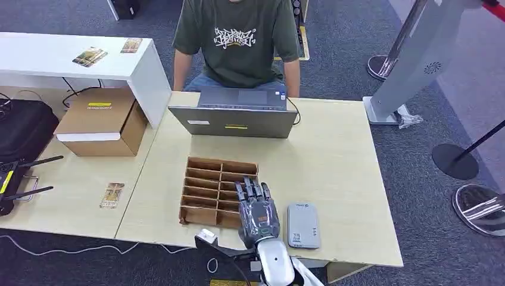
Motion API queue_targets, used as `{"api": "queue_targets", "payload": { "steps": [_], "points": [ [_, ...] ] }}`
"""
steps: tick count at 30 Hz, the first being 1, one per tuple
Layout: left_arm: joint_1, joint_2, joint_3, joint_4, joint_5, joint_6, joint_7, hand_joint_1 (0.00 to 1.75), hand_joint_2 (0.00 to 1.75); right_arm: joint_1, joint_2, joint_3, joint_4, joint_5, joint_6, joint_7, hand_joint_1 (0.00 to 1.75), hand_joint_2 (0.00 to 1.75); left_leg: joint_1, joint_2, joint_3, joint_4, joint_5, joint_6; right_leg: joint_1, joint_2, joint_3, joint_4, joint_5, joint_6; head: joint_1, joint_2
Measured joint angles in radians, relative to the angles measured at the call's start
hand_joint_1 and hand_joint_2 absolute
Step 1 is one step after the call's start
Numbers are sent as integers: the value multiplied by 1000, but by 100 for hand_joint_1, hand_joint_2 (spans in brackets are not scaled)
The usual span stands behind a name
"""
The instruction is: Pass the card to the sensor for recognition and then transmit it.
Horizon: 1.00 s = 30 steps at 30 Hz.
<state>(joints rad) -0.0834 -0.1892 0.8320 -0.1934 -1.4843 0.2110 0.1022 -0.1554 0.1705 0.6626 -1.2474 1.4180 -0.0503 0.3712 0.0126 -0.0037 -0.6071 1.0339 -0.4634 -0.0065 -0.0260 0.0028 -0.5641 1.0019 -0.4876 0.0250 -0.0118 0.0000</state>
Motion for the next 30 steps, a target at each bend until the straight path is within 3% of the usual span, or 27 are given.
{"api": "queue_targets", "payload": {
  "steps": [11, 30],
  "points": [
    [0, 0, 0, 0, 5, -2, 0, 0, 0, 16, 0, -31, -30, 33, 29, 45, 0, 175, 0, 0, 0, 0, 0, 0, 0, 1, 0, 0, 0, 0, 0, 0],
    [0, -4, 0, 0, 12, -2, 3, 0, 0, 17, 2, -35, -27, -6, 43, 20, 0, 175, 0, 0, 0, 0, 0, 0, 0, 1, 0, 0, 0, 0, 0, 0]
  ]
}}
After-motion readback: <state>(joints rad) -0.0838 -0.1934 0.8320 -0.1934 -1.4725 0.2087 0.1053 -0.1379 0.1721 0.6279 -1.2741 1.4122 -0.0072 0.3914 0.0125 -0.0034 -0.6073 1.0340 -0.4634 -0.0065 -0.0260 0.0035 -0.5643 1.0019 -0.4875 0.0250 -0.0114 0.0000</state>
